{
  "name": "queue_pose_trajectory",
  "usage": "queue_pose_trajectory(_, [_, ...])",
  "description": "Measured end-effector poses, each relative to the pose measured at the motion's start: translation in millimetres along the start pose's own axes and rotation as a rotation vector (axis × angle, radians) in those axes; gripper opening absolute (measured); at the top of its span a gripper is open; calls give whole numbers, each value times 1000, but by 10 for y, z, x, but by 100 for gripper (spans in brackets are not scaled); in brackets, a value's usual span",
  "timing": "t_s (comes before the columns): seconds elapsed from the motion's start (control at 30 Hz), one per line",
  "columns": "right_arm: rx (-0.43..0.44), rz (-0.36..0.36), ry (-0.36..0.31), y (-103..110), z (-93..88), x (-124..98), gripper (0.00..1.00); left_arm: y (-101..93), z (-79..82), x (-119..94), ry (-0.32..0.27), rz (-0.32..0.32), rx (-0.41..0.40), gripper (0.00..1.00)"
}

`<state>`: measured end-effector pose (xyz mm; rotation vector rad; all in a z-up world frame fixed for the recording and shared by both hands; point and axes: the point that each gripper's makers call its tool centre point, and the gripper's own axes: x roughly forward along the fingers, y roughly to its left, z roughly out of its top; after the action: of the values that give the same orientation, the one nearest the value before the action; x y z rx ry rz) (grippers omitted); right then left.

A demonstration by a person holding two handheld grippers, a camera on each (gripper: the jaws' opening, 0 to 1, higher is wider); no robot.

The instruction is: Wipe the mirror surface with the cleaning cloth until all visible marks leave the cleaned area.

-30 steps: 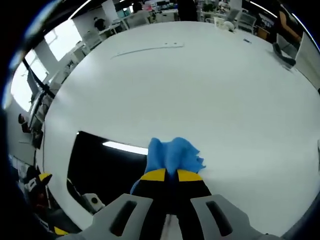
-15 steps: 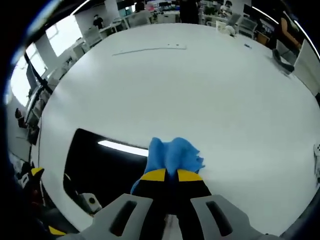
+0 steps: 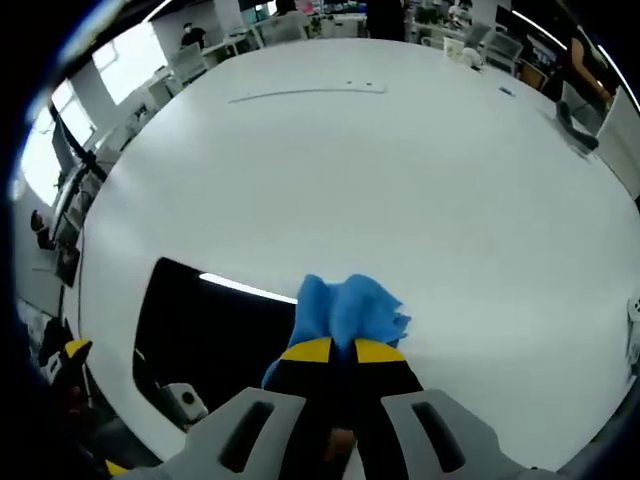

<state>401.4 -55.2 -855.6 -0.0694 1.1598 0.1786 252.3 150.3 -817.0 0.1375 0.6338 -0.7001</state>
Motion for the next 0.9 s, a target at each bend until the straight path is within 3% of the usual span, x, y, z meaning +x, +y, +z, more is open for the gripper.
queue_pose_trajectory(0.27, [-44, -11, 24, 151, 22, -13, 1, 23, -37, -4, 5, 1, -55, 99])
queue_pose_trajectory(0.47, [-28, 5, 48, 235, 41, 10, 1, -40, -49, 13, 17, -25, -33, 99])
queue_pose_trajectory(0.57, [-34, 7, 57, 294, 76, 41, 1, 70, -56, -9, 5, 16, -132, 99])
queue_pose_trajectory(0.9, [-36, 33, 62, 556, 135, 56, 1, -73, -40, 32, 25, -44, -29, 99])
